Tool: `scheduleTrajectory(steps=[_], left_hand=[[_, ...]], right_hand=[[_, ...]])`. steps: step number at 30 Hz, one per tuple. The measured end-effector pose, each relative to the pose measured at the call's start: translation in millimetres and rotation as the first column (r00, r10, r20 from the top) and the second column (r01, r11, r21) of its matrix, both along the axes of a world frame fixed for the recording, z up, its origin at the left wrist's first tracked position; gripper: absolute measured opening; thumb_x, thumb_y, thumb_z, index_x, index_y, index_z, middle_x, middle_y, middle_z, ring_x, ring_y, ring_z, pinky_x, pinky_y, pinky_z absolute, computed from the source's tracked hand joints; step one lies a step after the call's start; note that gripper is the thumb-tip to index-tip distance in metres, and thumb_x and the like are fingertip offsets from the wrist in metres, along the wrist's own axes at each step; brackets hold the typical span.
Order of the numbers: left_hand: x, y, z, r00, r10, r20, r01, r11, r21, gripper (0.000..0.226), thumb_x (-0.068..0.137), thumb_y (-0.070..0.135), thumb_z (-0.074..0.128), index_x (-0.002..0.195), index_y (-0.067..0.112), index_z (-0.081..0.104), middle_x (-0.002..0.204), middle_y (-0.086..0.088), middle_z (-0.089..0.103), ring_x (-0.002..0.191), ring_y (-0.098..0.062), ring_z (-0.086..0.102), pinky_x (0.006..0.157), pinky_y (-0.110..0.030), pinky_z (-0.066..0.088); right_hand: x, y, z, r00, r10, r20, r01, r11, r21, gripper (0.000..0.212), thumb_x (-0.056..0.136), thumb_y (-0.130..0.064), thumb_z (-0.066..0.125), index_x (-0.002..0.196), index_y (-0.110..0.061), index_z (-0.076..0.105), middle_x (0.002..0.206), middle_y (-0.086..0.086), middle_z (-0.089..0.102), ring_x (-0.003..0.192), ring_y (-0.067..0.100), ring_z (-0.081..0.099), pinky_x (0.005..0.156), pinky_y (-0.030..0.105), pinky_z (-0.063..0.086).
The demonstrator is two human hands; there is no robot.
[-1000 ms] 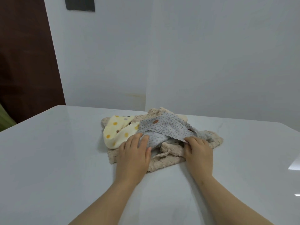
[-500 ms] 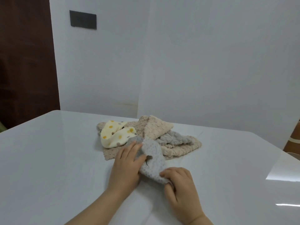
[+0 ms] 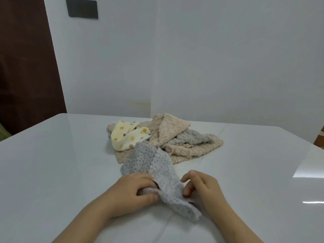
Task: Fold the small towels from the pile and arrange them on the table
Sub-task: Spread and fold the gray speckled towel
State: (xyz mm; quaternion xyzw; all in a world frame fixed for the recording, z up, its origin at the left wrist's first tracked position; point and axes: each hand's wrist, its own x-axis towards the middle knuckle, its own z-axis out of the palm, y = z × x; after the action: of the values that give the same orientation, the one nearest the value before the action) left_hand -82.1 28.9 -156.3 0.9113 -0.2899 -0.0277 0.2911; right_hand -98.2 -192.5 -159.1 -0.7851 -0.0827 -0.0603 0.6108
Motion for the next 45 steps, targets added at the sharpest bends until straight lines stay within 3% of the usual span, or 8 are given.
scheduleTrajectory(steps=[6, 13, 17, 22, 27, 32, 38, 45], left_hand=[[-1.4, -3.0, 11.5, 0.934, 0.358, -0.002, -0.35, 0.91, -0.222, 0.014, 0.092, 0.036, 0.049, 0.082, 0.042, 0.057, 0.074, 0.016, 0.066, 0.07, 0.004, 0.063, 0.073, -0.018, 0.048], [6.2, -2.0, 0.3, 0.859, 0.443, 0.257, -0.476, 0.876, 0.082, 0.037, 0.093, 0.043, 0.044, 0.129, 0.035, 0.047, 0.141, 0.012, 0.039, 0.129, -0.012, 0.037, 0.101, -0.027, 0.032], [8.3, -3.3, -4.7, 0.886, 0.422, 0.19, -0.458, 0.859, 0.228, 0.036, 0.096, 0.044, 0.033, 0.125, 0.033, 0.051, 0.129, 0.015, 0.048, 0.122, -0.01, 0.041, 0.098, -0.027, 0.033], [0.1, -5.9, 8.1, 0.837, 0.527, 0.149, -0.541, 0.838, 0.074, 0.033, 0.096, 0.039, 0.035, 0.071, 0.026, 0.052, 0.087, 0.005, 0.059, 0.09, -0.018, 0.054, 0.078, -0.032, 0.042], [10.6, 0.4, -3.9, 0.712, 0.682, 0.168, -0.701, 0.707, 0.096, 0.045, 0.095, 0.044, 0.035, 0.138, 0.031, 0.034, 0.144, 0.009, 0.036, 0.133, -0.018, 0.031, 0.106, -0.036, 0.026], [16.8, -0.3, -4.1, 0.752, 0.648, 0.118, -0.659, 0.742, 0.125, 0.027, 0.09, 0.047, 0.045, 0.112, 0.035, 0.052, 0.119, 0.012, 0.053, 0.121, -0.012, 0.042, 0.1, -0.035, 0.029], [12.1, 1.2, 1.0, 0.747, 0.664, 0.012, -0.652, 0.737, -0.176, 0.024, 0.089, 0.021, 0.053, 0.072, 0.03, 0.038, 0.078, 0.008, 0.057, 0.077, -0.015, 0.053, 0.069, -0.03, 0.038], [14.3, -1.2, 3.2, 0.787, 0.615, -0.05, -0.538, 0.644, -0.544, 0.041, 0.081, 0.004, 0.064, 0.085, 0.039, 0.044, 0.109, 0.007, 0.042, 0.085, -0.006, 0.05, 0.066, -0.01, 0.036]], right_hand=[[9.8, 37.3, 17.1, 0.99, -0.004, 0.143, 0.111, 0.654, -0.749, 0.051, 0.079, -0.067, 0.04, 0.119, -0.036, 0.048, 0.096, -0.008, 0.052, 0.097, 0.014, 0.052, 0.087, 0.032, 0.038], [2.0, 45.0, 0.6, 0.954, 0.276, 0.118, -0.04, 0.508, -0.861, 0.079, 0.062, -0.082, 0.023, 0.123, -0.04, 0.047, 0.112, -0.011, 0.045, 0.101, 0.01, 0.037, 0.084, 0.027, 0.026], [-1.4, 40.1, 3.8, 0.953, 0.298, 0.054, -0.094, 0.46, -0.883, 0.088, 0.055, -0.088, 0.025, 0.127, -0.042, 0.044, 0.116, -0.014, 0.045, 0.104, 0.01, 0.036, 0.085, 0.028, 0.025], [3.9, 36.2, 0.6, 0.952, 0.254, 0.17, -0.011, 0.584, -0.812, 0.069, 0.068, -0.06, 0.013, 0.107, -0.029, 0.062, 0.105, -0.01, 0.059, 0.098, 0.013, 0.047, 0.081, 0.027, 0.034], [-1.5, 29.3, 5.7, 0.977, 0.143, 0.161, -0.014, 0.789, -0.615, 0.02, 0.09, -0.031, 0.05, 0.088, -0.016, 0.064, 0.077, 0.002, 0.063, 0.074, 0.012, 0.051, 0.064, 0.025, 0.038], [-1.5, 23.8, 7.2, 0.987, 0.036, 0.154, 0.031, 0.911, -0.411, 0.016, 0.086, -0.024, 0.055, 0.078, -0.032, 0.066, 0.059, -0.001, 0.058, 0.052, 0.006, 0.047, 0.051, 0.015, 0.032], [4.5, 6.3, 20.0, 0.955, -0.185, 0.233, 0.247, 0.929, -0.275, 0.02, 0.083, -0.017, 0.063, 0.076, -0.036, 0.062, 0.059, -0.011, 0.061, 0.054, -0.002, 0.05, 0.053, 0.009, 0.037], [13.7, -13.5, 15.2, 0.922, -0.367, 0.126, 0.388, 0.851, -0.354, 0.026, 0.091, -0.024, 0.054, 0.115, -0.034, 0.051, 0.081, -0.011, 0.06, 0.076, 0.002, 0.055, 0.062, 0.017, 0.039]])
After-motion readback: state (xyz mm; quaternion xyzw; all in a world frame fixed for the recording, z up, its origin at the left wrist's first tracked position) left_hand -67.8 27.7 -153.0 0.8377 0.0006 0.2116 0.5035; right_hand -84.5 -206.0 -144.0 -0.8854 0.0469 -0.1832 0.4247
